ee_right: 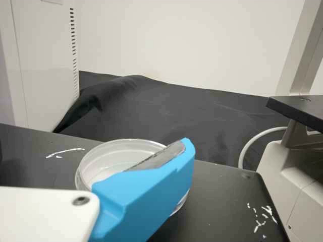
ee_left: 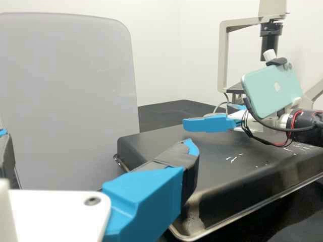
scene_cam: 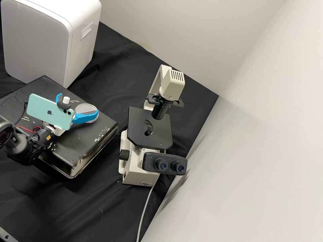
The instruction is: Place the petri dish on the microscope
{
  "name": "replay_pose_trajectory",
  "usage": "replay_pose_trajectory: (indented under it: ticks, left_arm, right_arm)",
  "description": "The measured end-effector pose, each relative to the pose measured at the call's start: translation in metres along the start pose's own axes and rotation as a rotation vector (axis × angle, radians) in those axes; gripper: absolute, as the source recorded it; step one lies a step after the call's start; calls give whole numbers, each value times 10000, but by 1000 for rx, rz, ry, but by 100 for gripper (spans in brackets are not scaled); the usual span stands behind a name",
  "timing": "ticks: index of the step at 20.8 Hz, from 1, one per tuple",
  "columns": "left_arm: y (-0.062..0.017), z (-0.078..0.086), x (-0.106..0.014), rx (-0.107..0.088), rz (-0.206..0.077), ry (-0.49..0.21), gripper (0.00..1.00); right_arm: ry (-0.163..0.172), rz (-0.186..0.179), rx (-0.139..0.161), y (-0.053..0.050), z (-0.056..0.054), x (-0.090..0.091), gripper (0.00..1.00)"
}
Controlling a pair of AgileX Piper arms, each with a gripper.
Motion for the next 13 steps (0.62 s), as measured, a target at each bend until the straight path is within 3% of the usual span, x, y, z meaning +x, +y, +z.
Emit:
replay_pose_trajectory:
  ticks: [4,5,13]
  left_arm:
    - [0,0,0,0,0,0,100]
    - [0,0,0,0,0,0,100]
    - [0,0,0,0,0,0,100]
  right_arm:
    - [0,0,0,0,0,0,100]
    - [0,0,0,0,0,0,0]
    - [3,7,1,6,-3,0,0]
